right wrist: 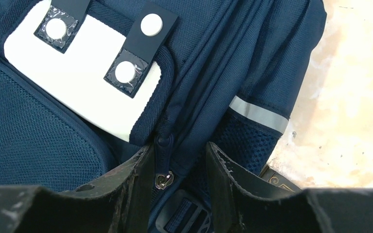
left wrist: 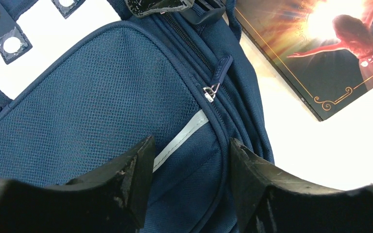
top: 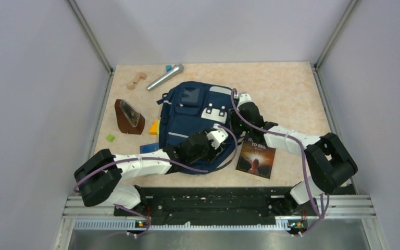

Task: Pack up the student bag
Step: Zip the student bag at the center of the board.

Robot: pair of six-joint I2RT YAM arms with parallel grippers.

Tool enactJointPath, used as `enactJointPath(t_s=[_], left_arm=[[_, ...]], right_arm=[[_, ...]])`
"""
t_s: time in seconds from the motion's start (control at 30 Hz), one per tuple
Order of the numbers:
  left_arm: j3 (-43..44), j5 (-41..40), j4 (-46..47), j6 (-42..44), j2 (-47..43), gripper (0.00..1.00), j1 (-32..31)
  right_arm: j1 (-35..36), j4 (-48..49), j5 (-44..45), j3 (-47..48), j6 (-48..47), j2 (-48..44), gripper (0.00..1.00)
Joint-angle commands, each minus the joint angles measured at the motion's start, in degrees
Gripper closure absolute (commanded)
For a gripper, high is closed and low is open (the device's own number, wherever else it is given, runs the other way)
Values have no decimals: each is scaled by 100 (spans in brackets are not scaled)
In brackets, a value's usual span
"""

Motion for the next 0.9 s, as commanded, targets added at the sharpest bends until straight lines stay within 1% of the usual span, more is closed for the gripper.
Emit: enactJointPath(t_s=[0.0,0.1,0.2,0.27,0.37,0.43,0.5,0.63,0.87], left_arm=[[62,-375,292,-43,-176,43,37],[22,-469,322,-59,-229,48,44],[-29,-577,399,-70,-297,55,37],[-65,-625,437,-73,-344,59,37],[-97,-666,492,-85,-396,69,37],[-109,-697,504,-88,-415,75,39],[-102,-746,511,-86,-438,83,37],[-94,-937,549,-187,-495,99,37],[26,-989,636,-272,-591,100,37]], right_arm=[[1,193,166,329,-138,107,61],[1,201,174,375,-146,167,67],[0,181,230,420,-136,214,78],[-3,167,253,444,-143,242,81],[1,159,310,473,-151,287,86],[-3,162,331,477,-130,287,94],[1,214,354,421,-81,219,99],[1,264,319,274,-22,33,100],[0,376,83,-185,199,-361,100]])
